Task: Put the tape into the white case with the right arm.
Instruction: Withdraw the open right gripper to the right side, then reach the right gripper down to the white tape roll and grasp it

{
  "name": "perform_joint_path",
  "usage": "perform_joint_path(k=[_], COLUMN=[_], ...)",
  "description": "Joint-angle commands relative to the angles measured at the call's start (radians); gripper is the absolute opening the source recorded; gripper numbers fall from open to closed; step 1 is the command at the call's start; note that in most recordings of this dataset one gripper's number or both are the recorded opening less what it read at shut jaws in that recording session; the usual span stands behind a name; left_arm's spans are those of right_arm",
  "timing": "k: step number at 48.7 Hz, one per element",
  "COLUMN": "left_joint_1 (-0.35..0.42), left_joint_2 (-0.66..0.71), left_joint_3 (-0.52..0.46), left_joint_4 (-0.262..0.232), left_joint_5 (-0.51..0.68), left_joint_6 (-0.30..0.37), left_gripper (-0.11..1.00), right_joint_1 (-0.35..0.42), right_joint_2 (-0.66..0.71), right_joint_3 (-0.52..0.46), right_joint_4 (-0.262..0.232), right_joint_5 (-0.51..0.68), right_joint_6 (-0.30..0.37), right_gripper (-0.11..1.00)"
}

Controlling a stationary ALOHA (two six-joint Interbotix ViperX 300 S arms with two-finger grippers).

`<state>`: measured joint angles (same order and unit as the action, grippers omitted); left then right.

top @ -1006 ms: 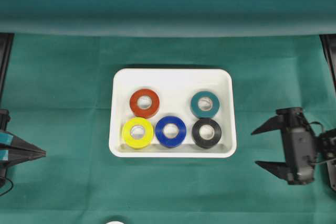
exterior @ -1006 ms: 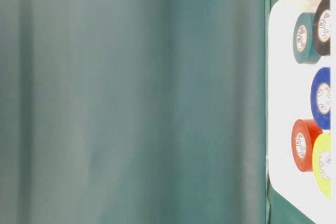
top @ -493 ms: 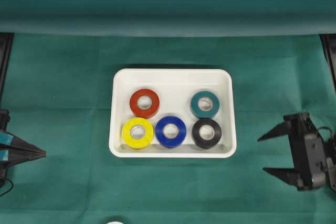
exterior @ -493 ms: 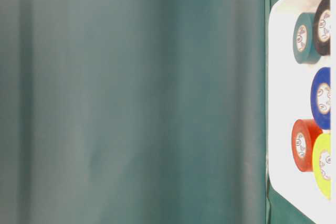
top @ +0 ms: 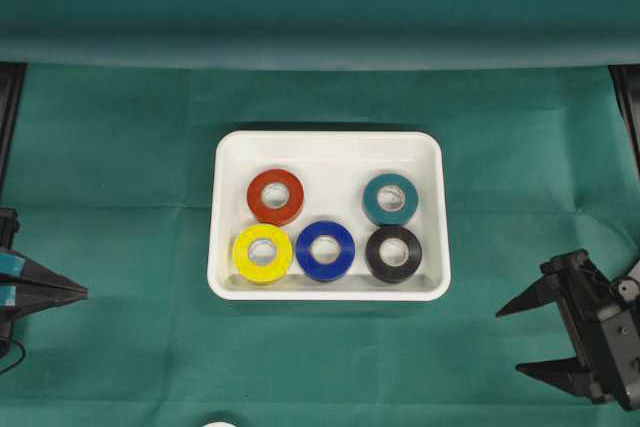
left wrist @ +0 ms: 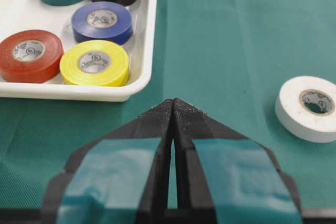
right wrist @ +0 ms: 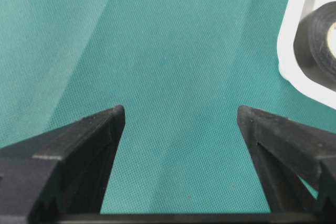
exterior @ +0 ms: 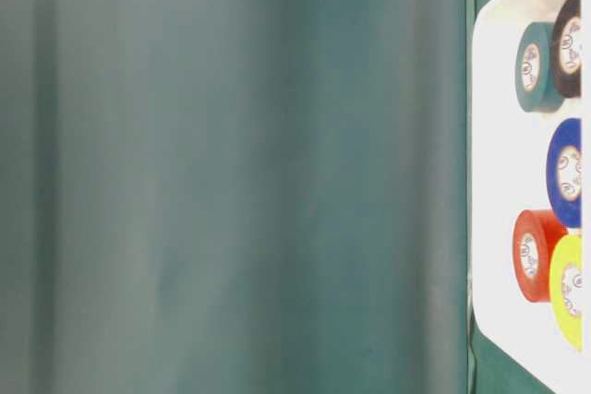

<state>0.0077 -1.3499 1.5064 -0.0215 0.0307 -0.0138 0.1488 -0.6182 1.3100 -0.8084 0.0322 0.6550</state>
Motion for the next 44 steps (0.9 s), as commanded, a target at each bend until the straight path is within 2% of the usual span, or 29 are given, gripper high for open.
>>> perform_joint_path(k=[1, 12, 21, 28, 44], left_joint_1=[0.003, 0.003, 0.003, 0.003, 0.003], left_joint_2=[0.008, 0.008, 0.008, 0.008, 0.008], left_joint_3=[-0.012, -0.011, -0.011, -0.011, -0.012], left_joint_4=[-0.002, -0.002, -0.002, -0.002, -0.002], left_joint_5=[-0.005, -0.006, -0.005, -0.005, -0.005], left_joint_6=[0.002, 0.002, 0.002, 0.002, 0.002], left_gripper=[0.00, 0.00, 0.00, 0.00, 0.00], right_joint_1=[0.002, 0.002, 0.008, 0.015, 0.048], right_joint_2=[0.000, 0.009, 0.069, 0.161, 0.492], right_joint_3=[-0.011, -0.028, -0.092, -0.176, -0.468], right_joint_4=[0.003, 0.003, 0.003, 0.015, 0.017], right_joint_5=[0.005, 0.005, -0.002, -0.017, -0.074], right_joint_6=[0.002, 0.002, 0.003, 0.003, 0.002], right_gripper=[0.67, 0.67, 0.67, 0.67, 0.67])
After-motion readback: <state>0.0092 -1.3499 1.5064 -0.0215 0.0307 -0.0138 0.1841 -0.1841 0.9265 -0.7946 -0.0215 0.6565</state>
